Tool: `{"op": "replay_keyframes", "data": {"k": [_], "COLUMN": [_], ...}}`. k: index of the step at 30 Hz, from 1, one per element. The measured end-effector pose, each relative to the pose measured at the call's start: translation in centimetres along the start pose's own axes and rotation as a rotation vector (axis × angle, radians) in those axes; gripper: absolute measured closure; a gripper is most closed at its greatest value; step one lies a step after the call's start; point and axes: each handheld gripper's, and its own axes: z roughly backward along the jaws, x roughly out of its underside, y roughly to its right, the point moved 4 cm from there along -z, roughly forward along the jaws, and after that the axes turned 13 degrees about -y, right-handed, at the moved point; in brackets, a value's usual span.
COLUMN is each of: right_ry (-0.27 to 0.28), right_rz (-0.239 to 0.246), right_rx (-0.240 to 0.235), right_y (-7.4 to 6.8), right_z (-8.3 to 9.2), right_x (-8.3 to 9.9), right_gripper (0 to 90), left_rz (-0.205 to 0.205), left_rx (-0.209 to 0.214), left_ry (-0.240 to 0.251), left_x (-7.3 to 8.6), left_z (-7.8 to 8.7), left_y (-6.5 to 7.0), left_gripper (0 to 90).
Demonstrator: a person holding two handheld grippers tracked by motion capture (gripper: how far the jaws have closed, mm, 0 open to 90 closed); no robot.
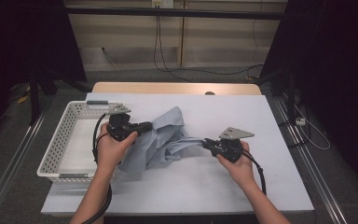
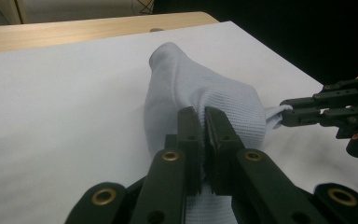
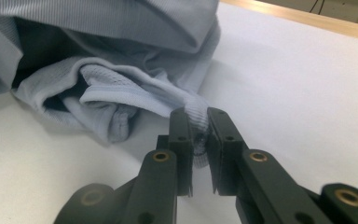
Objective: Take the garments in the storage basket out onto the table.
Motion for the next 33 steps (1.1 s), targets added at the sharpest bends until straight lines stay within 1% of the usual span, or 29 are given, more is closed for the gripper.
{"op": "replay_keyframes", "data": {"k": [4, 6, 10, 14, 15, 16, 19, 21, 23, 29, 31, 33], "right_ry": [0.015, 0.019, 0.039, 0.036, 0.039, 0.043, 0.056, 0.07, 0.084, 0.108, 0.113, 0.127], "right_rz": [-0.02, -0.023, -0.063, -0.075, -0.083, -0.08, -0.095, -0.103, -0.124, -0.158, -0.159, -0.171], "right_rx": [0.008, 0.02, 0.031, 0.048, 0.053, 0.063, 0.072, 0.09, 0.093, 0.11, 0.122, 0.131], "right_y": [0.6, 1.0, 1.9, 2.5, 2.6, 2.7, 3.2, 3.7, 4.2, 5.4, 5.8, 6.3], "right_z": [0.7, 1.1, 1.9, 2.4, 2.6, 2.7, 3.2, 3.7, 4.0, 4.7, 4.9, 5.2], "right_x": [0.0, 0.1, 0.3, 0.7, 0.7, 0.7, 0.7, 0.6, 0.6, 0.5, 0.3, 0.2], "right_gripper": [81.6, 81.6, 81.7, 81.8, 81.9, 82.0, 82.2, 82.3, 82.3, 82.6, 82.7, 82.7], "left_rz": [0.005, 0.003, 0.003, -0.004, -0.002, -0.004, -0.004, 0.0, 0.0, -0.013, -0.017, -0.023], "left_rx": [-0.006, -0.006, -0.004, -0.007, -0.006, -0.007, -0.01, -0.009, -0.008, -0.007, -0.007, -0.005], "left_ry": [0.009, 0.008, 0.007, 0.0, 0.005, 0.006, 0.006, 0.014, 0.014, -0.005, -0.012, -0.023], "left_x": [-0.1, -0.2, -0.4, -0.5, -0.6, -0.6, -0.7, -0.7, -0.7, -0.6, -0.6, -0.5], "left_z": [0.0, 0.1, -0.1, -0.5, -0.6, -0.6, -0.6, -0.5, -0.5, -0.9, -1.2, -1.4], "left_y": [-0.1, -0.2, -0.3, -0.2, -0.2, -0.2, -0.3, -0.3, -0.3, 0.0, 0.1, 0.3], "left_gripper": [85.6, 85.7, 85.7, 85.7, 85.7, 85.7, 85.8, 85.8, 85.9, 86.0, 86.0, 86.0]}}
